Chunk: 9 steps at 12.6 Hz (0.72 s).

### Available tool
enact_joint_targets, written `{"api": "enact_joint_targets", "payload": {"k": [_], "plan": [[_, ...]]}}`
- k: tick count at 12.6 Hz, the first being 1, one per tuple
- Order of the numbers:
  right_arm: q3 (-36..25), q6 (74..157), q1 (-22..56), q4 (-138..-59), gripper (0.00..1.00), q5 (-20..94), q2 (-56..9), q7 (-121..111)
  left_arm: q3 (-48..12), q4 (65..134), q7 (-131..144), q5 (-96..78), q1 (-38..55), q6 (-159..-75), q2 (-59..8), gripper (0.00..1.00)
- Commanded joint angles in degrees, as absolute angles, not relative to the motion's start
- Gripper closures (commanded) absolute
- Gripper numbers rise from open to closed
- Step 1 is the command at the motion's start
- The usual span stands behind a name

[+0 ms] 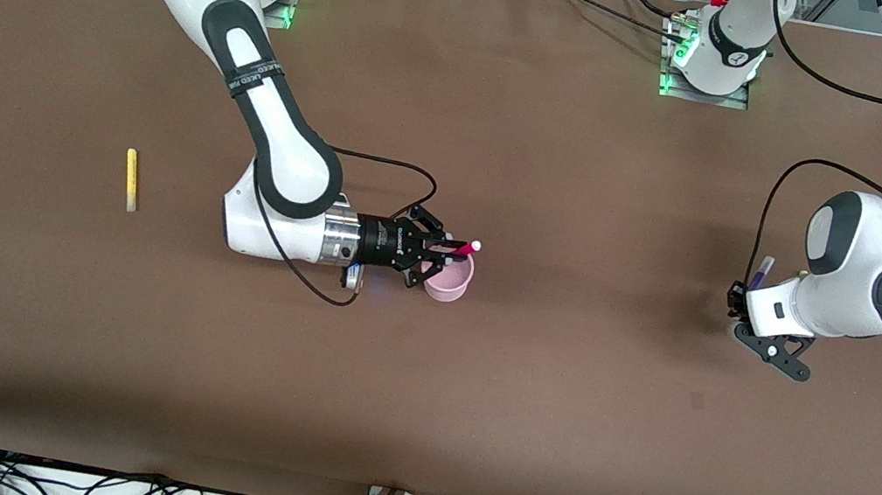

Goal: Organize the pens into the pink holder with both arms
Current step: 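Carry the pink marker to the pink cup and insert it with the right gripper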

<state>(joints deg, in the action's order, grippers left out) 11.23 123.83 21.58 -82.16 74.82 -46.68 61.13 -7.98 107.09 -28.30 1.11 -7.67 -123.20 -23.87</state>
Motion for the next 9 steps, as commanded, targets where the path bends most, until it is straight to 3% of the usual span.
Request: {"api": "enact_joint_targets", "payload": {"k": [1,2,3,9], "plan": [[11.25,124.63,22.06,-80.42,0.78,76.11,-49.04,58.02,-8.09,102.49,-39.6,-7.78,-8.26,-121.64,-26.71,1.0],[11.16,124.54,21.97,-80.42,0.35,75.94,-49.04,57.14,-8.09,102.39,-43.81,-12.61,-8.52,-121.64,-27.24,1.0],[10.99,124.54,21.97,-79.9,0.01,75.68,-48.69,57.13,-8.09,101.78,-47.6,-17.7,-9.13,-121.21,-27.77,1.0],[10.64,122.7,19.6,-74.27,0.0,51.81,-44.13,57.22,-8.35,90.72,-58.36,-43.65,-10.99,-105.31,-35.68,1.0]]}}
